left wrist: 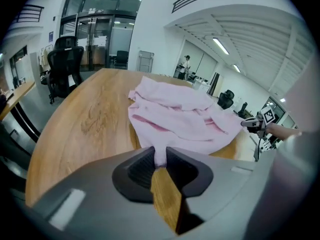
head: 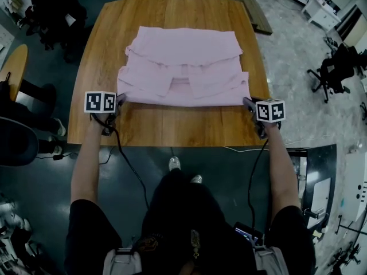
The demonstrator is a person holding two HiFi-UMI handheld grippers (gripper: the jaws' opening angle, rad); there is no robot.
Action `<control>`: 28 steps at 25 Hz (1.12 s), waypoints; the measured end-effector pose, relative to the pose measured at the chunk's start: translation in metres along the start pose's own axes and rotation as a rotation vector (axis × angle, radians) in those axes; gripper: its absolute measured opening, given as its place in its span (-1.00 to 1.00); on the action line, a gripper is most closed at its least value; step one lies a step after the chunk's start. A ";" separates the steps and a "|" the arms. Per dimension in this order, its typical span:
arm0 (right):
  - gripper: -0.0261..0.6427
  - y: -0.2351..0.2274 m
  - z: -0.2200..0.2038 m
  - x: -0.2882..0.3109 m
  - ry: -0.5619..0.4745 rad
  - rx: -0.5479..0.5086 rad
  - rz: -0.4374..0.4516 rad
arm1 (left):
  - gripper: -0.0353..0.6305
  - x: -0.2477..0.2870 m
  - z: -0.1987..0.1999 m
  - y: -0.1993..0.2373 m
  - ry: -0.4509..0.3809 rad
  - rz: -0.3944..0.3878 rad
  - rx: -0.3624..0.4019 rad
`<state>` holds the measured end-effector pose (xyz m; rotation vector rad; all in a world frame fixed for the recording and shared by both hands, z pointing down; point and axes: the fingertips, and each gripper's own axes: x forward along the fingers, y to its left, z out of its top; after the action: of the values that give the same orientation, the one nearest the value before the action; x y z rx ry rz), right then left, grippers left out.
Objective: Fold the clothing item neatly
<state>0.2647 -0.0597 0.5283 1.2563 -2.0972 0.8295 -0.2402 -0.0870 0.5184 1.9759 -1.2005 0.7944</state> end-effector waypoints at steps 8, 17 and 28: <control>-0.79 0.007 0.064 -0.054 -0.041 -0.015 -0.026 | -0.70 -0.064 0.055 -0.016 -0.113 -0.053 0.040; -0.79 0.014 0.119 -0.077 -0.146 0.009 -0.046 | -0.70 -0.089 0.103 -0.005 -0.159 -0.063 0.080; -0.81 -0.028 0.205 -0.051 -0.205 -0.003 -0.077 | -0.70 -0.063 0.203 0.007 -0.200 0.015 0.094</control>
<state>0.2814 -0.1933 0.3631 1.4645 -2.1910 0.6882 -0.2412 -0.2208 0.3532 2.1665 -1.3140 0.6841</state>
